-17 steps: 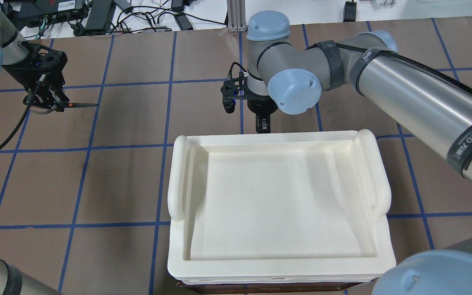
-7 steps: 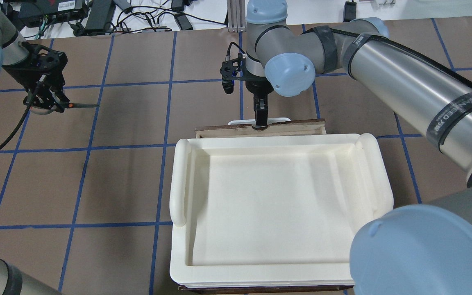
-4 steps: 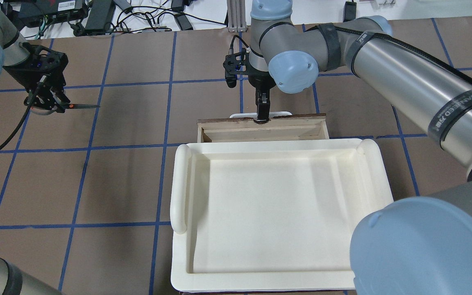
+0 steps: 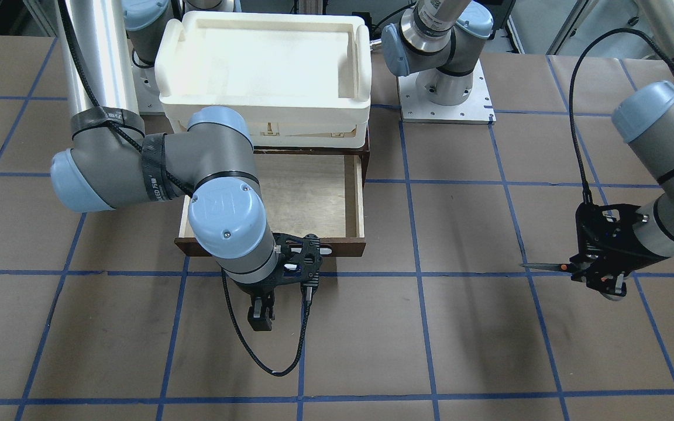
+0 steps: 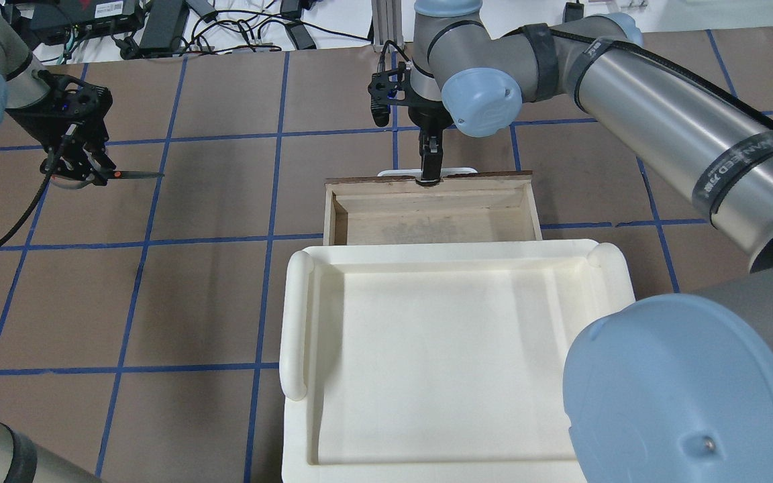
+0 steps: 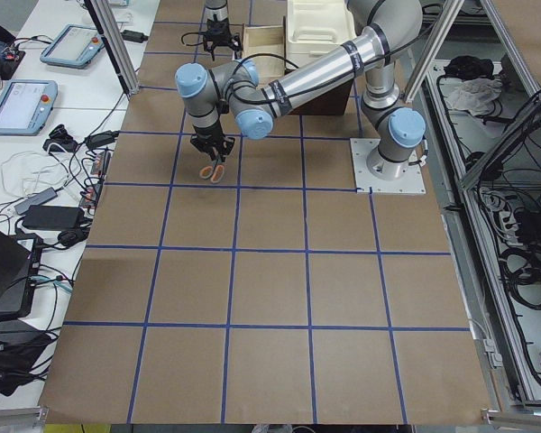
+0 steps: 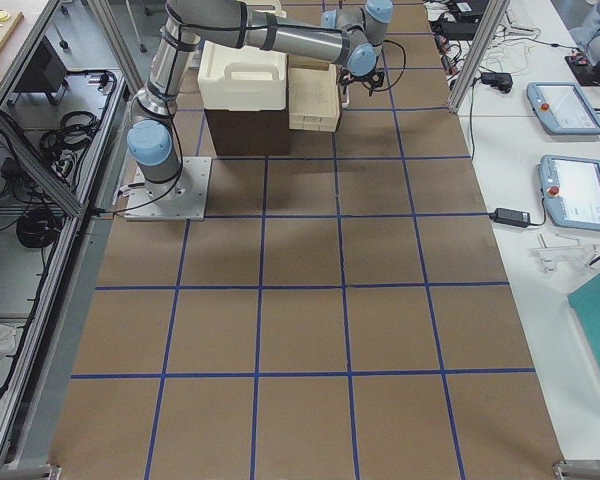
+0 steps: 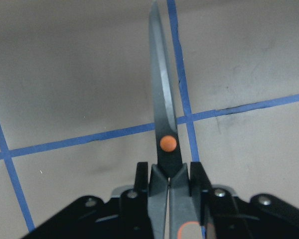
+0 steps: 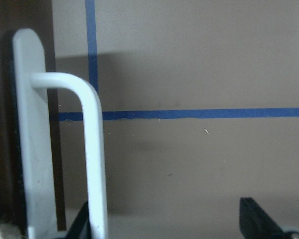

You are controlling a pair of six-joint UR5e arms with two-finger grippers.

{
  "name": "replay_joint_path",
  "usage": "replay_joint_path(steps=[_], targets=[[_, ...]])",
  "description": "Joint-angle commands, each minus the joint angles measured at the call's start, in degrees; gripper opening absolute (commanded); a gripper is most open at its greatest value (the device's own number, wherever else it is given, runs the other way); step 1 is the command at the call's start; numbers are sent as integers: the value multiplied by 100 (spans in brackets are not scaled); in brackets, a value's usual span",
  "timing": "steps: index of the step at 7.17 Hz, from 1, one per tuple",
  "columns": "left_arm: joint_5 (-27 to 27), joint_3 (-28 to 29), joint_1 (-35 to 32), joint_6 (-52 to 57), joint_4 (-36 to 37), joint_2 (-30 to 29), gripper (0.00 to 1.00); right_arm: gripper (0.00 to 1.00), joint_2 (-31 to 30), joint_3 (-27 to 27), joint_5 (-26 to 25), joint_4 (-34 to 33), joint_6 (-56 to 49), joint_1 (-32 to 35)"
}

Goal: Place scissors in drawer with both arms

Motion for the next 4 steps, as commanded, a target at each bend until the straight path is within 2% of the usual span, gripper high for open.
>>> replay_joint_path(steps=[1, 4], targets=[[9, 0, -1, -1, -6, 5, 0, 100, 36, -65, 37, -51, 8, -6], [9, 0, -36, -19, 3, -21, 0, 100, -51, -56, 63, 45, 131, -32]])
